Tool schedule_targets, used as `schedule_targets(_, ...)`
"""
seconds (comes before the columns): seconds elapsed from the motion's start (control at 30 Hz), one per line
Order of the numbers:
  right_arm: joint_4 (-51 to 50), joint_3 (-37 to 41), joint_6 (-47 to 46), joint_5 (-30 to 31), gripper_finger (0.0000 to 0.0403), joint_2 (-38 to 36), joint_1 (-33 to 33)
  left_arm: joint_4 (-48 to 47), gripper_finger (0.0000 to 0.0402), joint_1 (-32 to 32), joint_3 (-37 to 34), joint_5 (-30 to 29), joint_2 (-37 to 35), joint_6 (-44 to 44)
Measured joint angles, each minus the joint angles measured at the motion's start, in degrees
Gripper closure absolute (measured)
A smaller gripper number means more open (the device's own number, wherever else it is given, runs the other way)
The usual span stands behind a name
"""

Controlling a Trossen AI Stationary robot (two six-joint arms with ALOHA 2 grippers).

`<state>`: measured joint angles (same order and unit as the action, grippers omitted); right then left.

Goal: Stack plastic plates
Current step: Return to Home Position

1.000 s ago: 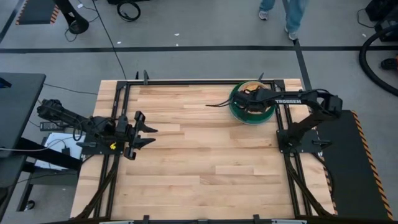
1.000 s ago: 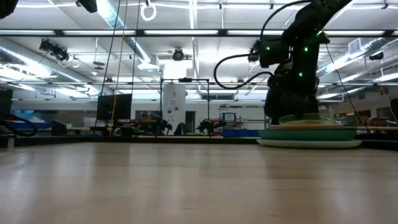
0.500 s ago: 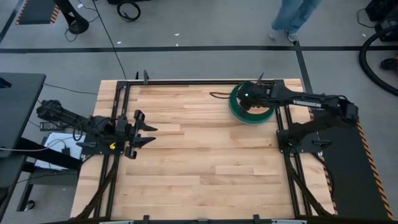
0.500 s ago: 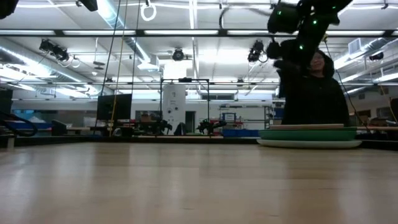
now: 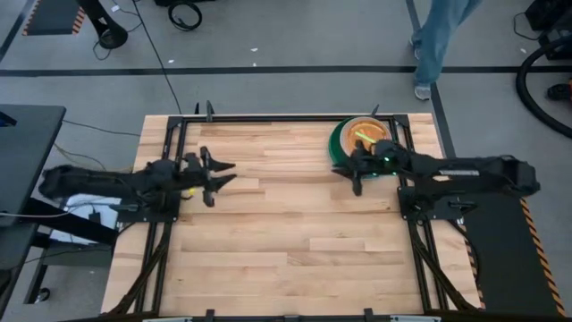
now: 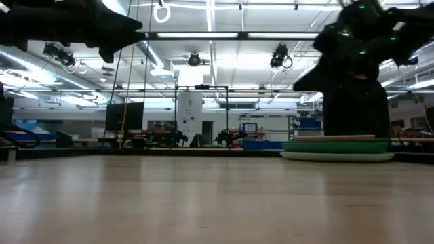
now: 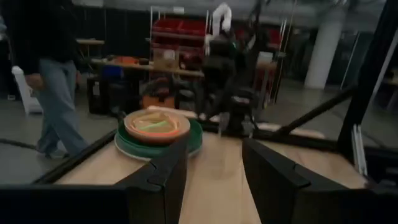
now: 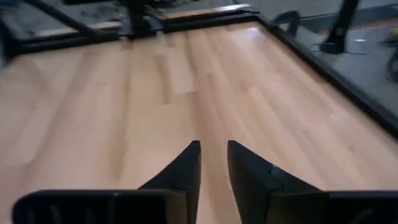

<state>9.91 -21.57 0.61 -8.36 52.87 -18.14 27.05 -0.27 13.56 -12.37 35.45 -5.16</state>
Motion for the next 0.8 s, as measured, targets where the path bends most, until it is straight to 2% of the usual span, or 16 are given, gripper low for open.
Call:
schedule_targets(0.17, -1.9, 8.1, -3.5, -3.6, 0.0349, -15.5, 0.0, 0.8, 0.0242, 8.4, -5.0, 5.9, -10.8, -0.7)
schedule_targets(0.27, -2.1, 12.9, -5.4, -3.2, 0.0375, -25.0, 0.8, -0.1, 0.0242, 10.4, -7.7, 8.4, -15.9, -1.3)
schedule_targets(0.4, -1.5, 17.3, -8.4, -0.2, 0.0396, -35.0, 2.6, -3.3, 0.0242, 11.1, -9.6, 9.6, -18.0, -0.6)
schedule_targets(0.6, -4.3, 21.2, -12.4, 3.9, 0.0396, -40.4, 8.2, -8.7, 0.0242, 9.7, -9.6, 9.6, -17.9, 0.9)
schedule_targets(0.8, 2.3, 21.1, -10.2, 3.9, 0.0396, -41.3, 16.7, -10.7, 0.0242, 5.7, -9.6, 7.2, -18.1, 5.3)
